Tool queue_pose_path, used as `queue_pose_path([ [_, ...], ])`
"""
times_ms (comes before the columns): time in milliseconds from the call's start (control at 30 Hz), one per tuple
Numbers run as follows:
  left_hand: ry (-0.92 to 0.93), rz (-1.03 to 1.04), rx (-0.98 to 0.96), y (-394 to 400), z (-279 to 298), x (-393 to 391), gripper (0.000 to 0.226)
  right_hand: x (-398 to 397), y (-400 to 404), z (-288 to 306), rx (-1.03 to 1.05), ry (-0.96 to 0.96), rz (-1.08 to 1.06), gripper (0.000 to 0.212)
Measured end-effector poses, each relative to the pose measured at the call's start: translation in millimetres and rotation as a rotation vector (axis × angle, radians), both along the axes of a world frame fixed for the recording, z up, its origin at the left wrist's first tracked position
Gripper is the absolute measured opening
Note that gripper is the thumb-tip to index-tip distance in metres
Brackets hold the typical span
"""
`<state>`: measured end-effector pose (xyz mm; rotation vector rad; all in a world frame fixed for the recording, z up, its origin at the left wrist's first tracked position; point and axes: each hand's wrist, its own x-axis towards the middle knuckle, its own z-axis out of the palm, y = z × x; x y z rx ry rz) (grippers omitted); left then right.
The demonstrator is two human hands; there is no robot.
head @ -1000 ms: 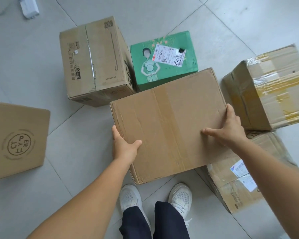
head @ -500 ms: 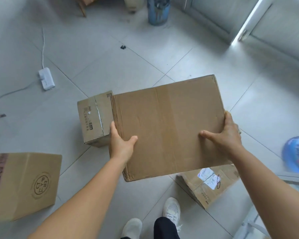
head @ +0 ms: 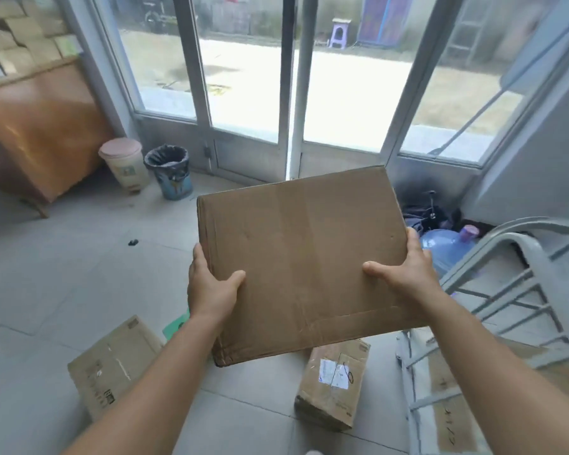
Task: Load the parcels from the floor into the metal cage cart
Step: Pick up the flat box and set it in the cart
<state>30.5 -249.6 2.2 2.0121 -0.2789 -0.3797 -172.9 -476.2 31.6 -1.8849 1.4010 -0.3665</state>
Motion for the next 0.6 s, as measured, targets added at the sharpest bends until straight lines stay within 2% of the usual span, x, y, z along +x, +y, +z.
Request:
queue_pose_path([
  [300,-0.094,-0.323,-0.233,-62.7,115.0,-77.7,0.083,-142.9,24.1,128.6,-0.258,-0.068,-0.357,0.112],
  [600,-0.124,-0.671,-0.340,-130.9,197.6,-190.0,0.092,-292.6,58.5,195.3,-0.392,-0.133,-0.676,0.111],
])
